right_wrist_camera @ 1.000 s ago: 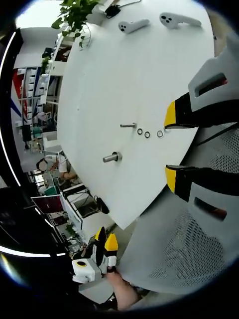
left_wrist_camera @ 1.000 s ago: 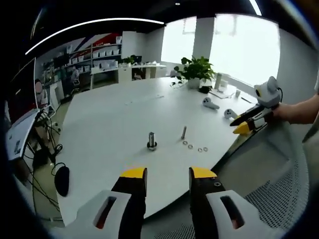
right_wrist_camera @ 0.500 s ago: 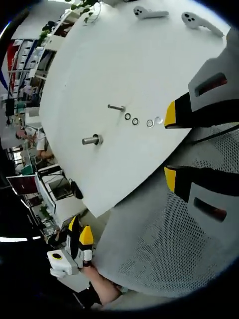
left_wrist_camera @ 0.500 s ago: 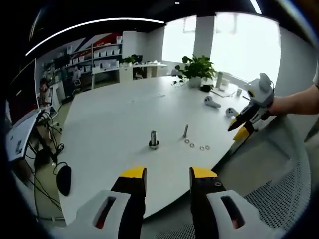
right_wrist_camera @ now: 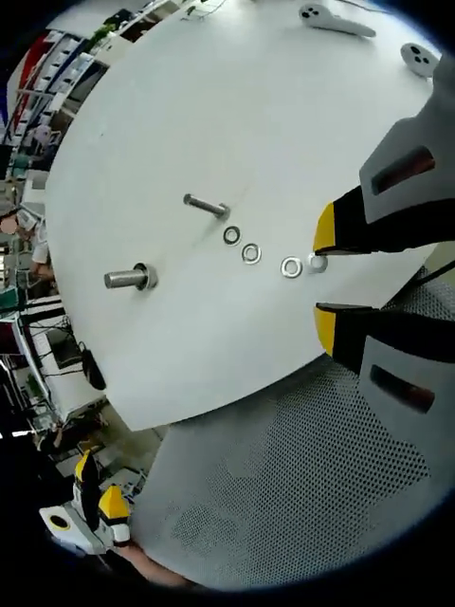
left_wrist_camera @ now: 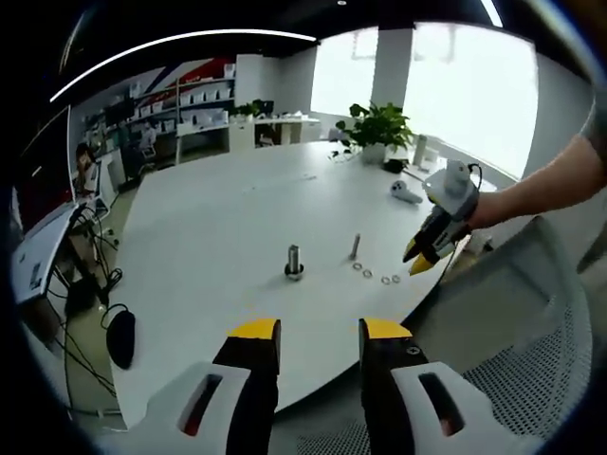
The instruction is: Place the washer onto the threaded stud by aligning its center hole with the stud, sliding it down to the base, and recovering from edge contact or off-axis alignment until the washer reaches the visible bottom stop.
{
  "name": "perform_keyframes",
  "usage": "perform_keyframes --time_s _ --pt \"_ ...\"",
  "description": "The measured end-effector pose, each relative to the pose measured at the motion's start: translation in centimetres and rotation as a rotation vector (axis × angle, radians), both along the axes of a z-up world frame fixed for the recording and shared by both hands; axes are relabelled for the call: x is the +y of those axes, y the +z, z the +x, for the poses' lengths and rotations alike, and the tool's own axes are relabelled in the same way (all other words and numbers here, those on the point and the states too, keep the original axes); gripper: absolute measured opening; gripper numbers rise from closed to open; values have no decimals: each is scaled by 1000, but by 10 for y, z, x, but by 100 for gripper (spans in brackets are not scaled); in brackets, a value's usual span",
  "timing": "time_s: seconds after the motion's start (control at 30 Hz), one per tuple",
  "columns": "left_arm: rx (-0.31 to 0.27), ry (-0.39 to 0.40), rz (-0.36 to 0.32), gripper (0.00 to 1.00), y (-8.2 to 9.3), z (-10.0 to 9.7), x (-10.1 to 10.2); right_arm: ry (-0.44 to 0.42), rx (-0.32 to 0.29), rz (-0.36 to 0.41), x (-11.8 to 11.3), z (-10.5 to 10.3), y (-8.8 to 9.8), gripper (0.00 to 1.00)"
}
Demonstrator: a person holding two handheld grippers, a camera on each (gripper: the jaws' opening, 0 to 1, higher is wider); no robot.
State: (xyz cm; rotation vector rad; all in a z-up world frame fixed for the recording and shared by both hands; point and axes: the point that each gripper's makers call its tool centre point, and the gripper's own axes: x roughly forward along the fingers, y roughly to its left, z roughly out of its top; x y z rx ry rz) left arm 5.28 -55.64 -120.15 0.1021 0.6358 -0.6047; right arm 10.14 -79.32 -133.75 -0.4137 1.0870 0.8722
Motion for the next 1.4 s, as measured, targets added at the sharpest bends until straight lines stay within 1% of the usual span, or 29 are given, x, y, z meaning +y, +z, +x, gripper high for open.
perform_keyframes --time_s 0.03,0.07,0.13,0.23,0.37,0.6,0.7,0.73,0.77,0.87,0.9,1.0,1.03,1.07,1.17,1.23,1.3,1.4 --pt "1 -1 2 31 -1 0 0 -1 17 -10 -1 -2 -4 23" --pt "2 -3 4 31 -1 0 0 8 56 -57 -8 -6 -13 23" --pt "-7 0 0 31 1 0 0 29 46 -75 -10 -4 -18 23" --pt "-10 2 -7 31 2 1 0 24 41 -95 -15 1 -22 23" --pt "-9 0 -3 31 1 1 0 36 67 -116 -18 0 -28 24" --pt "-6 4 2 31 0 1 1 63 61 -128 -16 2 -32 24" --pt "-2 -5 9 31 -1 0 0 100 56 -146 -13 2 -36 24" --pt "0 -4 11 31 -2 0 0 117 37 -150 -12 5 -35 23" --pt "2 -3 13 31 -2 0 0 120 40 -154 -11 4 -35 23" --pt "1 0 12 31 -2 0 0 157 23 -176 -10 5 -36 22" --pt "2 -1 12 31 -2 0 0 177 13 -185 -10 5 -36 22" --pt "7 -7 17 31 -3 0 0 290 -24 -221 -8 5 -37 23" --pt "7 -7 20 31 -3 -1 0 296 -22 -224 -8 4 -37 23" --pt "7 -6 21 30 -3 0 0 269 -9 -227 -8 5 -37 22" --pt "7 -4 18 30 -3 0 0 295 23 -263 -8 6 -38 22" --pt "7 -5 21 30 -3 0 1 352 32 -291 -7 6 -38 22" --pt "-1 -3 26 29 -2 0 1 366 36 -307 -7 7 -38 20" --pt "-5 2 18 29 -1 1 2 358 42 -311 -6 11 -39 17"
